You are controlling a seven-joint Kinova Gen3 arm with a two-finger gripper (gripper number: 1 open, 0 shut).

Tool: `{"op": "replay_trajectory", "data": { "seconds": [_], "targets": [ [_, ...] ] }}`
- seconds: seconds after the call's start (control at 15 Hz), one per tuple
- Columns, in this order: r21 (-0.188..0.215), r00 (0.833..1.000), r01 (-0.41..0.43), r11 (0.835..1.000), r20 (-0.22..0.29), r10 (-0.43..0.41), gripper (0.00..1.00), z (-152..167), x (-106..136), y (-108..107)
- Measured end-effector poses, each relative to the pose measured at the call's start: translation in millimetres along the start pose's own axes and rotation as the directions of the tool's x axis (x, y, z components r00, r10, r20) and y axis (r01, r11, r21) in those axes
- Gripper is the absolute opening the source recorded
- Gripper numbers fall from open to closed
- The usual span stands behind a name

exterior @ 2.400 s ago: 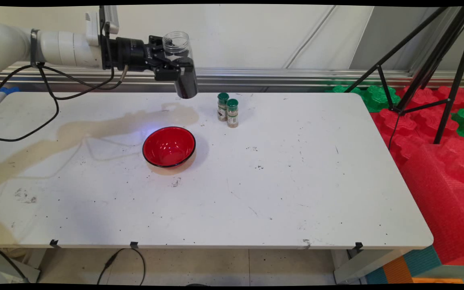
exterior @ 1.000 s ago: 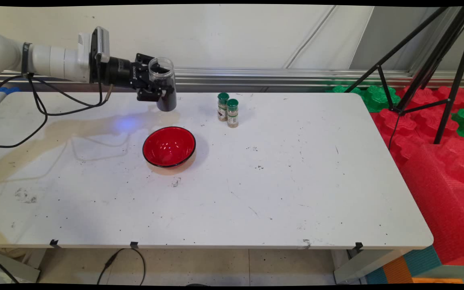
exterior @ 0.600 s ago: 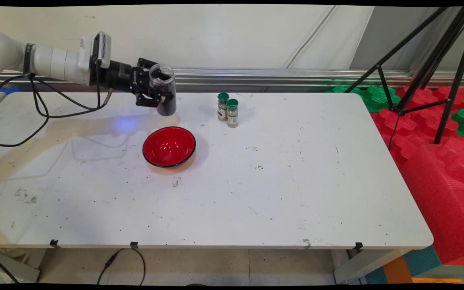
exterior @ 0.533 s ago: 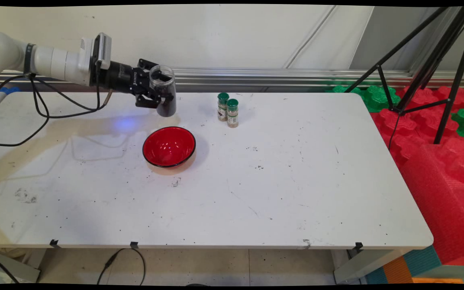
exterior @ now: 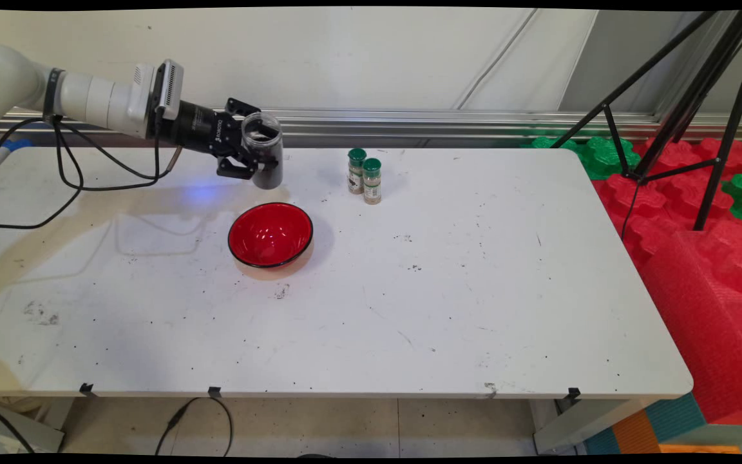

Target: Pour the black seasoning powder in the red bowl

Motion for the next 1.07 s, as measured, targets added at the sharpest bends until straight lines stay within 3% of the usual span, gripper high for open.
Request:
{"op": "replay_trajectory", "data": {
  "seconds": [0.47, 1.07],
  "targets": [
    [-0.014, 0.995, -0.097, 0.995, 0.006, 0.097, 0.00, 3.5, -0.2, 2.2],
    [0.032, 0.969, -0.247, 0.968, 0.022, 0.247, 0.00, 12.6, -1.6, 13.9]
  ]
}}
